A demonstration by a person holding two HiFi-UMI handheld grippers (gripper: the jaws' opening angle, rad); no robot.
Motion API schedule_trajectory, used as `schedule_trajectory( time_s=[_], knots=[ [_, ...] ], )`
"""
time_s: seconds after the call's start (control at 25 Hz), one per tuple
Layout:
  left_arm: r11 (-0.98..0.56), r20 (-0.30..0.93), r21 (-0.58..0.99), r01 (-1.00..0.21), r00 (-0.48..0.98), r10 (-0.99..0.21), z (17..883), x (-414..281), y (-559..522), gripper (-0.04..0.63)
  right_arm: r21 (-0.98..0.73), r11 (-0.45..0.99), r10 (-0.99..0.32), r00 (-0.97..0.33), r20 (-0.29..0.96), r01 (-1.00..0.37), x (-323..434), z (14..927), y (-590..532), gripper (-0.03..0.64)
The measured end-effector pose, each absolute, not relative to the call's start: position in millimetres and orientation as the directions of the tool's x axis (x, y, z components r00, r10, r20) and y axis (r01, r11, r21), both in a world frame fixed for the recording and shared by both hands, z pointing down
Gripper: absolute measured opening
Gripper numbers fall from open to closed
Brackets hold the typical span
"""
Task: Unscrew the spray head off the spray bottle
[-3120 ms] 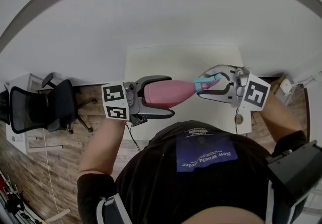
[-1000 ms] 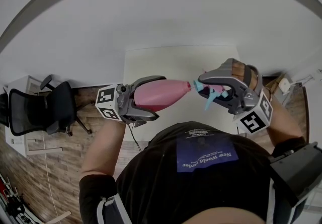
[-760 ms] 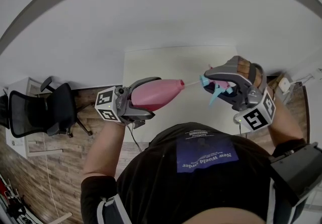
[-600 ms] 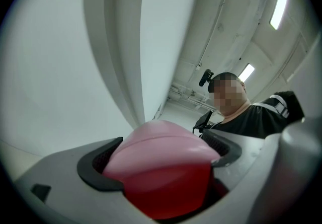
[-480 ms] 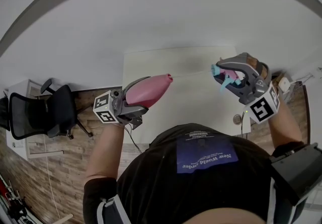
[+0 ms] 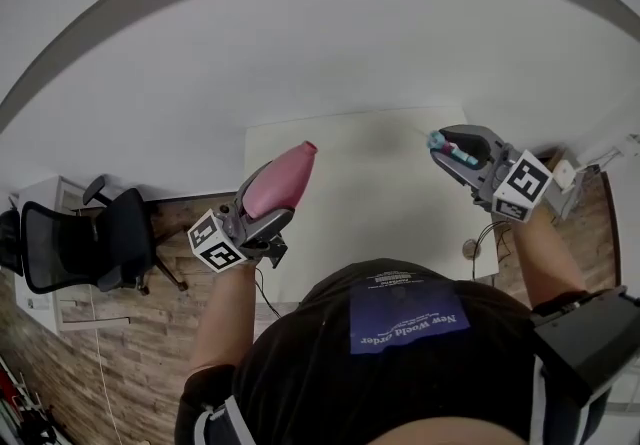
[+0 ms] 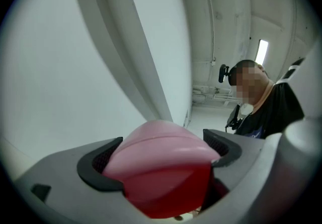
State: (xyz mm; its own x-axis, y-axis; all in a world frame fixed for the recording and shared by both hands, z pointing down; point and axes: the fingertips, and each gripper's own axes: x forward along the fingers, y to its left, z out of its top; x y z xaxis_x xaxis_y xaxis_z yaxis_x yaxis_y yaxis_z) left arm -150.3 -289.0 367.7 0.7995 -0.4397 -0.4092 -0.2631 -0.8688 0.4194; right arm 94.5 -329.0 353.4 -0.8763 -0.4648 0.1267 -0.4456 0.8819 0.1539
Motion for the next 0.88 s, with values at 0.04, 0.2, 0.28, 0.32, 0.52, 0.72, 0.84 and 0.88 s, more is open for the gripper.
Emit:
schedule_trajectory(
  time_s=[0.04,0.2,0.28,0.32,0.52,0.72,0.84,0.88],
  knots=[
    [-0.863,-0.407,0.417,-0.286,0.79,-0.458,366,-150,-292,0.505,0.076,0.885,-0.466,-0.878,0.115,-0.459,97,357,-333,0.121],
    [-0.833,-0.359,0.4,-0.382,0.771,-0.525,369,-149,-302,0.505,-0.206,0.866,-0.456,-0.889,0.043,-0.455,93,369,-342,0.121],
    [-0.818,-0.322,0.387,-0.425,0.769,-0.552,373,-146,-306,0.505,-0.314,0.847,-0.454,-0.891,-0.005,-0.429,90,373,-346,0.121],
    [-0.814,-0.309,0.379,-0.441,0.769,-0.56,374,-144,-306,0.505,-0.356,0.837,-0.453,-0.891,-0.024,-0.416,90,376,-347,0.122],
    [-0.817,-0.275,0.315,-0.483,0.778,-0.565,376,-139,-300,0.505,-0.505,0.784,-0.452,-0.889,-0.069,-0.359,91,387,-352,0.121],
    [-0.825,-0.268,0.261,-0.502,0.783,-0.561,371,-134,-293,0.505,-0.588,0.756,-0.44,-0.888,-0.131,-0.288,93,382,-351,0.121],
    [-0.825,-0.264,0.247,-0.508,0.784,-0.561,372,-134,-290,0.505,-0.604,0.755,-0.421,-0.895,-0.149,-0.255,88,381,-346,0.121],
    [-0.825,-0.264,0.246,-0.508,0.784,-0.562,372,-136,-289,0.505,-0.607,0.755,-0.415,-0.897,-0.152,-0.247,85,381,-344,0.121]
  ],
)
